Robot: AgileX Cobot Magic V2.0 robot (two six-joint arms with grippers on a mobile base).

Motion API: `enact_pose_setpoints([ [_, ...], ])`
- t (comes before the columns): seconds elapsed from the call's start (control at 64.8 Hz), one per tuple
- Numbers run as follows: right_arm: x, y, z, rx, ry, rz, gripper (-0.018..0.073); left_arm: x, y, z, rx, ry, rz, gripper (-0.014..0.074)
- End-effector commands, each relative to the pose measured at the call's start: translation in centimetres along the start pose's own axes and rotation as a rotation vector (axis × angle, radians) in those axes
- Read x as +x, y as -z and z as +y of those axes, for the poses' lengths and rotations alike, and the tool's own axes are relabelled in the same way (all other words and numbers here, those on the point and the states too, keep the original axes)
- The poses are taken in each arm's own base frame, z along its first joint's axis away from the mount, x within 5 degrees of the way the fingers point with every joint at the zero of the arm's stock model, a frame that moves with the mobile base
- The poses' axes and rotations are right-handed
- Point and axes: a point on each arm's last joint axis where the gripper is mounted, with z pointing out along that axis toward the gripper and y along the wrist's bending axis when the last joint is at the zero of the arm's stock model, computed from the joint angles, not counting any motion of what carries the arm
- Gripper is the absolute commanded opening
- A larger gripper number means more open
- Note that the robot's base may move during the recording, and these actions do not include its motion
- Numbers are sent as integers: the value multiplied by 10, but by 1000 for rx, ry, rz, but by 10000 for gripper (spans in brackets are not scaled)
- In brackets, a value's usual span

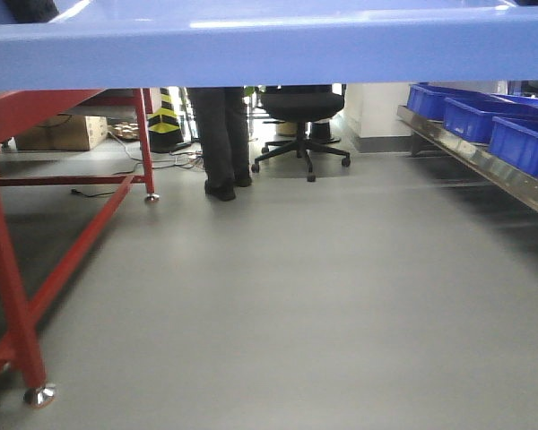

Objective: Grab blue tray and place on right shelf
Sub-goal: 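Hold the tray with both grippers while the base backs away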

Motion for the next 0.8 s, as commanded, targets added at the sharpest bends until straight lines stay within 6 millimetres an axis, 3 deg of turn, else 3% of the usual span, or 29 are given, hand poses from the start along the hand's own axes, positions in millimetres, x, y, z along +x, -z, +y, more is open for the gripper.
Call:
enact_pose_setpoints([
  [0.0,-7,19,-1,-15,31,-123,56,12,18,-3,4,-44,55,-48],
  [0.787,-7,19,-1,-15,31,-123,56,12,18,-3,11,-42,57,-48],
])
